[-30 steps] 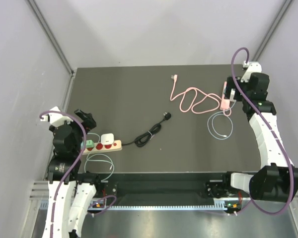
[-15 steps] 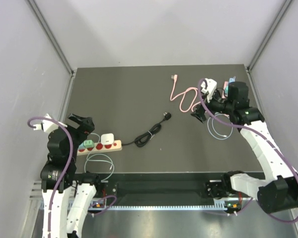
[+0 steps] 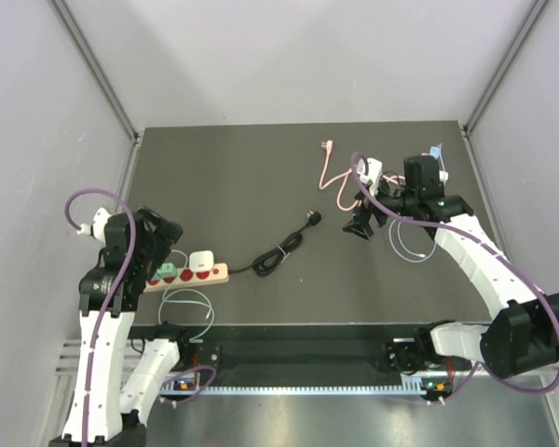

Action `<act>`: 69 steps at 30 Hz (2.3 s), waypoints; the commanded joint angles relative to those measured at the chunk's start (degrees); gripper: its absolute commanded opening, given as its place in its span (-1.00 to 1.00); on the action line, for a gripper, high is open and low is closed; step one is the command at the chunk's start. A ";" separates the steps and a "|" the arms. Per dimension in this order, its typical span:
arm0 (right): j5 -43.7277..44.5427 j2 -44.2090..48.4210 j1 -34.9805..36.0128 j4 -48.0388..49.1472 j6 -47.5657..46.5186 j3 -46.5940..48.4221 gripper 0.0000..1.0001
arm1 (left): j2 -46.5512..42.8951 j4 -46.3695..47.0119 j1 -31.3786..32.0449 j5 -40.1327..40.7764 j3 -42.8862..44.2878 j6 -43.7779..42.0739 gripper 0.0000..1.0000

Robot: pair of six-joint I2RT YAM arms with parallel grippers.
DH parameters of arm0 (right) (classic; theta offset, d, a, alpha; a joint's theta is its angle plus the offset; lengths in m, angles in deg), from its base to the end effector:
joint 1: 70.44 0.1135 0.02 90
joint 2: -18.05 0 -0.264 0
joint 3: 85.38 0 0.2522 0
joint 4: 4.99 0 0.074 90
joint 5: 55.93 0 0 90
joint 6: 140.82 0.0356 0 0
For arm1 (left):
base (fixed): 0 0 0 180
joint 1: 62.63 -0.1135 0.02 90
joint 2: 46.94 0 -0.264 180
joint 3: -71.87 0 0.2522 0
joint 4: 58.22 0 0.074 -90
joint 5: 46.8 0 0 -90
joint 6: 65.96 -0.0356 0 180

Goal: Pull the plug off the socket

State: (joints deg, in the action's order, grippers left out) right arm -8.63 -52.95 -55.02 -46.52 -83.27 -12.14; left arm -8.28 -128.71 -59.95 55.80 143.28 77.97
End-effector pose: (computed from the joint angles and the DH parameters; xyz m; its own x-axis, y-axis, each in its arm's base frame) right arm 0.2477 0.0934 0.3095 -0.1388 -0.4473 -0.8835 -0.9194 0.3897 -0.0529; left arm 0.1122 0.0025 0.3483 -0.2576 -0.7776 -0.5735 -0.5688 0.6018 -0.5606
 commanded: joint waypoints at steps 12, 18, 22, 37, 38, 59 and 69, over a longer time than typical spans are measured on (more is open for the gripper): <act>1.91 1.13 3.48 7.91 1.16 -5.52 1.00 | 9.68 -8.04 -0.30 1.46 -0.61 20.49 0.87; 2.62 2.01 3.39 8.52 0.98 -7.36 0.99 | 14.34 -10.24 -4.15 2.78 1.33 22.79 0.66; 2.97 2.27 3.48 8.70 0.89 -7.72 1.00 | 14.61 -10.42 -7.15 1.46 1.07 22.97 0.33; 4.55 0.16 3.48 9.31 -1.31 -7.63 1.00 | 11.88 -12.19 -8.83 -0.03 -7.54 24.64 -0.38; 4.55 -0.01 3.48 9.49 -1.22 -7.54 1.00 | 12.49 -11.39 -9.44 -0.38 -9.12 25.43 -0.35; 5.17 -1.15 3.48 8.78 -1.65 -6.40 0.99 | 21.55 8.91 -19.81 -5.30 -15.81 24.38 0.31; 5.17 -1.51 3.48 8.70 -1.83 -6.13 0.99 | 27.96 11.29 -21.40 -4.96 -16.43 23.59 0.22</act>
State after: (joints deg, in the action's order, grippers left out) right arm -2.73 -54.48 -52.24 -40.16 -84.25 -19.90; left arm 18.71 -119.72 -80.56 50.46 127.33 101.86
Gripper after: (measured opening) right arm 0.996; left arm 0.615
